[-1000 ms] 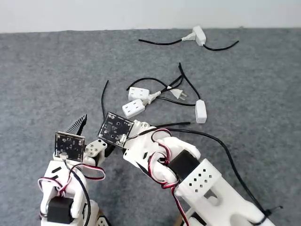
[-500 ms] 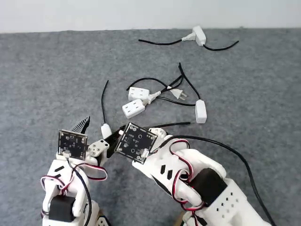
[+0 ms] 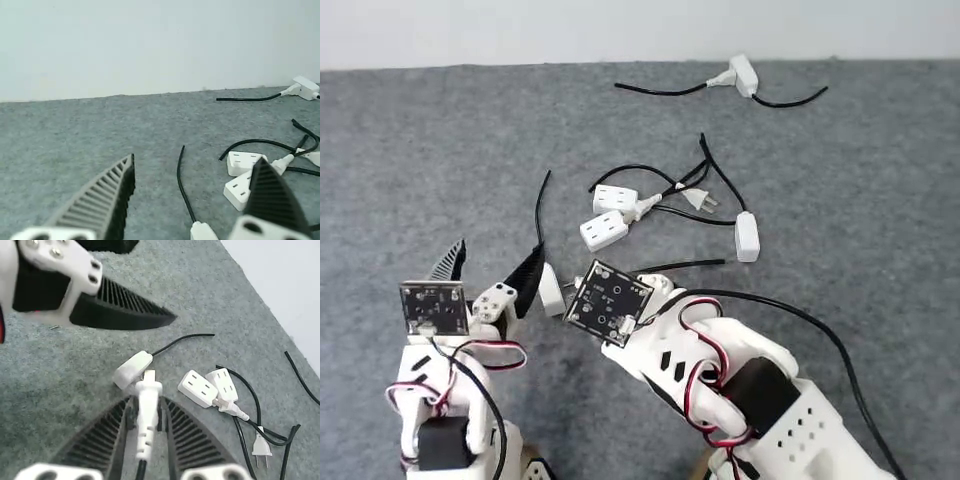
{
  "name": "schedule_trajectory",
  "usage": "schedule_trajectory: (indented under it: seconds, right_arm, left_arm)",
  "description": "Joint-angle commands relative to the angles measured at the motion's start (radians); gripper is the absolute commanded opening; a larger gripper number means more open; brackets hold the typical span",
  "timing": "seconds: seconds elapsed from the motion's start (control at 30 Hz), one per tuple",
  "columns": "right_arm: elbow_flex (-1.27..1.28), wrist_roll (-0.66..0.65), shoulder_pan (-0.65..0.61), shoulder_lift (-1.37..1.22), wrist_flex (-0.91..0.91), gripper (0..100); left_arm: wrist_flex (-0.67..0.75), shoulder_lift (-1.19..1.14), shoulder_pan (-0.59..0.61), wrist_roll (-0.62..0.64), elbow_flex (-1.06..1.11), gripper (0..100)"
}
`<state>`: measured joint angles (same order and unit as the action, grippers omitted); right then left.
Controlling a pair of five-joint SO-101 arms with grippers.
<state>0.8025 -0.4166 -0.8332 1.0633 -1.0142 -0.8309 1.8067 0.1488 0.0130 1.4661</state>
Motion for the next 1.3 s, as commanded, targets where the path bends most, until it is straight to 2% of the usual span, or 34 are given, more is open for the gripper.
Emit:
schedule_trajectory:
  seconds: [0.0, 0.13, 0.33, 0.57, 0.83, 1.0, 1.27]
  right_arm:
    - [-0.009, 0.006, -0.001, 0.019, 0.005, 0.8]
    - [-0.009, 0.006, -0.001, 0.019, 0.007, 0.8]
    - [-0.008, 0.006, -0.001, 0.019, 0.021, 0.8]
    - [-0.008, 0.006, -0.001, -0.071, 0.058, 0.8]
    - [-0.009, 0.006, -0.001, -0.113, 0.077, 0.8]
    - [-0.014, 0.006, -0.001, -0.111, 0.07, 0.8]
    - [-0.015, 0.011, -0.005, -0.042, 0.047, 0.8]
  left_arm:
    - [-0.018, 0.015, -0.018, 0.028, -0.047, 35]
    - [-0.064, 0.015, -0.081, 0.021, -0.071, 35]
    - [-0.069, 0.015, -0.089, 0.021, -0.071, 35]
    - [-0.124, 0.017, -0.163, -0.006, -0.104, 35]
    - [-0.126, 0.017, -0.164, -0.014, -0.102, 35]
    - [-0.12, 0.017, -0.222, -0.015, -0.068, 35]
    - [-0.12, 0.015, -0.232, -0.046, -0.065, 35]
